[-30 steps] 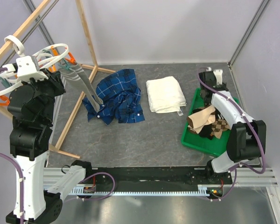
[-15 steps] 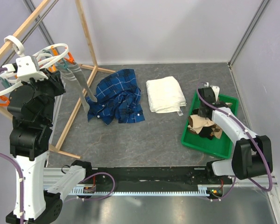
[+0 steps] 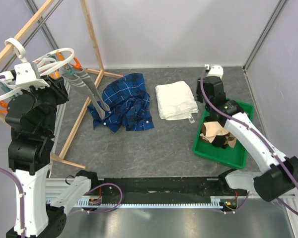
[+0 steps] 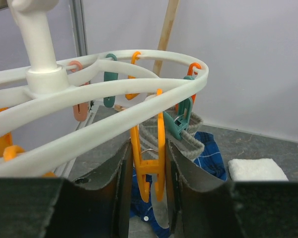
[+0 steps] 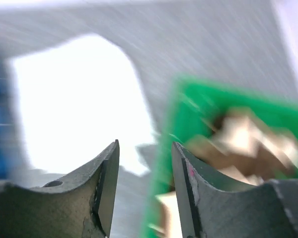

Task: Remove the socks clipped to the hanger
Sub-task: Place the sock in the bin, then remove the sock from the hanger.

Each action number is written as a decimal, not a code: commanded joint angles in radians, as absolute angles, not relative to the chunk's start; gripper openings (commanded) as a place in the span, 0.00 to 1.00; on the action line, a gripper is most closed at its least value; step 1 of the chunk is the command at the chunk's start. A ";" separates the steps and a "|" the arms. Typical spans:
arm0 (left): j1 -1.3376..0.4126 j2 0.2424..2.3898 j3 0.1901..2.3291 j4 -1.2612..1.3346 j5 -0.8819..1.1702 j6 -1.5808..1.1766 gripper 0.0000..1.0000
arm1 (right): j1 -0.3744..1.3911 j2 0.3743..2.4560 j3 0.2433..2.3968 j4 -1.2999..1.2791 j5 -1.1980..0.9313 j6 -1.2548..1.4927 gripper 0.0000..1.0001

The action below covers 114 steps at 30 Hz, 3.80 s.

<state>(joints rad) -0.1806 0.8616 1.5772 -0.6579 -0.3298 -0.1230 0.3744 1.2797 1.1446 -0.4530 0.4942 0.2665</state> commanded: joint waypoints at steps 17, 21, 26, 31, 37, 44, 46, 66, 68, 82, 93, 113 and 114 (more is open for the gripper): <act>-0.181 0.838 1.629 -0.684 -0.202 -0.225 0.34 | 1.111 1.698 1.538 0.528 0.038 -0.092 0.62; -0.181 0.838 1.634 -0.683 -0.186 -0.222 0.34 | 1.120 1.824 1.629 0.569 0.003 -0.121 0.62; -0.181 0.833 1.615 -0.687 -0.212 -0.203 0.34 | 1.131 1.917 1.764 0.529 -0.032 -0.138 0.61; -0.181 0.827 1.612 -0.687 -0.210 -0.210 0.34 | 1.146 1.982 1.845 0.512 -0.025 -0.135 0.33; -0.181 0.815 1.661 -0.703 -0.192 -0.202 0.43 | 1.169 1.985 1.916 0.457 0.056 -0.158 0.00; -0.181 0.776 1.694 -0.701 -0.098 -0.267 0.59 | 1.172 1.997 1.977 0.410 0.150 -0.146 0.00; -0.181 0.764 1.677 -0.704 -0.086 -0.287 0.61 | 1.170 2.006 2.002 0.390 0.156 -0.146 0.00; -0.181 0.922 1.874 -0.815 -0.241 -0.321 0.57 | 1.256 2.039 2.025 0.368 0.190 -0.299 0.00; -0.181 0.945 1.888 -0.815 -0.233 -0.321 0.57 | 1.265 2.045 2.029 0.370 0.206 -0.330 0.00; -0.181 1.037 1.917 -0.798 -0.234 -0.212 0.57 | 1.293 2.088 2.075 0.379 0.281 -0.397 0.00; -0.181 1.121 1.914 -0.764 -0.367 -0.063 0.54 | 1.319 2.120 2.123 0.423 0.324 -0.419 0.00; -0.181 0.826 1.758 -0.718 -0.200 -0.094 0.61 | 1.253 2.100 2.230 0.308 0.279 0.027 0.00; -0.181 0.766 1.726 -0.698 -0.192 -0.098 0.61 | 1.244 2.097 2.235 0.302 0.253 0.052 0.00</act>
